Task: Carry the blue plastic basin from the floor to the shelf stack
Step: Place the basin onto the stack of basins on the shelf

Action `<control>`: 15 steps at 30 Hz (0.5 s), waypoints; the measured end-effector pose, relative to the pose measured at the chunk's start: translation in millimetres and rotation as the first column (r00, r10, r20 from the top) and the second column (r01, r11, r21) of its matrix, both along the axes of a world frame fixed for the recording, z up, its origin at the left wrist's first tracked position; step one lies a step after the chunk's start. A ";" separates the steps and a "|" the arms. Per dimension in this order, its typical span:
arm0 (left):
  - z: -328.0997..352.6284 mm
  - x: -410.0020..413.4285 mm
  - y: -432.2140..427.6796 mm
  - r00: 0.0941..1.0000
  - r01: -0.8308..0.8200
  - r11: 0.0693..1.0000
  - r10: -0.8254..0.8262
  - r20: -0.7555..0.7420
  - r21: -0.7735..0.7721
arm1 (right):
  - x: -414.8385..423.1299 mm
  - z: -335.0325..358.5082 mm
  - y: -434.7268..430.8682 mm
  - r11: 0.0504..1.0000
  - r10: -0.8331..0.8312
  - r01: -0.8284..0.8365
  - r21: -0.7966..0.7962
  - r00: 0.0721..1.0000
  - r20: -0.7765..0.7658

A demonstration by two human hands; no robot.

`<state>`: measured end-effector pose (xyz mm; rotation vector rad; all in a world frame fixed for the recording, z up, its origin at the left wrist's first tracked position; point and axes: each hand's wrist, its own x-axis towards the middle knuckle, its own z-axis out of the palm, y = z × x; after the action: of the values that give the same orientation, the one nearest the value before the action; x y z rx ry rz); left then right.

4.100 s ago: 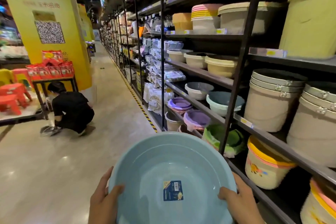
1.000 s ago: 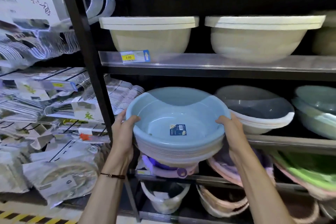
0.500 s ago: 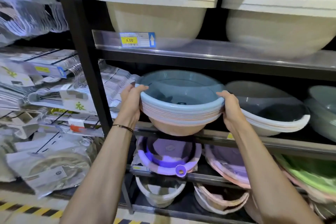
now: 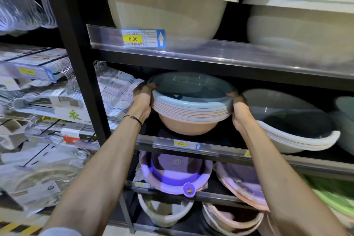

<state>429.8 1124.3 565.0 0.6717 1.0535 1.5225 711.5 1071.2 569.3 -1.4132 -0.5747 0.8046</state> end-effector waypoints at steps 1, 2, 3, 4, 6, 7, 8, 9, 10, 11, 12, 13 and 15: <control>-2.8 -0.3 4.5 1.000 0.004 1.000 -0.004 -0.005 -0.001 | -0.1 -3.7 3.8 1.000 -0.009 0.009 -0.019 1.000 0.023; -5.2 -0.7 8.6 1.000 0.004 1.000 -0.004 -0.006 -0.004 | -0.1 -8.7 6.7 0.999 -0.007 0.009 -0.039 0.999 0.041; -7.2 -0.7 13.3 1.000 -0.001 1.000 0.001 -0.005 -0.005 | -0.9 -13.2 8.6 0.999 -0.005 0.008 -0.050 0.999 0.053; -9.2 -1.1 17.1 1.000 -0.005 1.000 0.005 -0.003 -0.005 | -1.9 -16.6 9.6 0.998 -0.005 0.009 -0.058 0.997 0.072; -14.4 -1.8 23.5 1.000 -0.015 1.000 0.015 0.009 -0.009 | -4.3 -20.8 11.7 0.997 0.001 0.008 -0.074 0.993 0.122; -17.6 -2.6 25.1 1.000 -0.021 1.000 0.021 0.015 -0.008 | -5.3 -22.8 13.1 0.997 0.006 0.007 -0.079 0.987 0.158; -21.1 -3.1 25.8 1.000 -0.026 1.000 0.026 0.015 -0.006 | -7.1 -24.3 13.4 0.997 0.014 0.001 -0.077 0.981 0.192; -25.4 -3.8 27.2 1.000 -0.025 1.000 0.025 0.017 0.002 | -8.4 -26.9 13.7 0.998 0.023 -0.009 -0.069 0.977 0.213; -28.8 -4.7 27.5 1.000 -0.016 1.000 0.016 0.015 0.010 | -9.6 -29.0 13.8 0.998 0.032 -0.021 -0.055 0.976 0.216; -31.1 -5.6 28.3 1.000 -0.004 1.000 0.004 0.008 0.019 | -10.1 -31.0 13.4 0.999 0.039 -0.031 -0.043 0.977 0.211; -30.6 -6.2 28.7 1.000 0.006 1.000 -0.006 -0.021 0.020 | -10.8 -31.4 11.8 0.998 0.047 -0.040 -0.038 0.977 0.208; -29.4 -7.5 29.7 0.997 0.012 1.000 -0.010 -0.075 0.022 | -11.4 -31.5 9.3 0.998 0.059 -0.050 -0.045 0.977 0.206; -23.6 -10.2 26.4 0.970 0.019 0.999 -0.009 -0.244 0.040 | -14.2 -28.9 1.0 0.994 0.087 -0.072 -0.078 0.971 0.221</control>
<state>419.5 1150.7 541.4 0.9113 1.2003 1.4789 697.2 1072.2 540.4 -1.5644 -0.7874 0.7390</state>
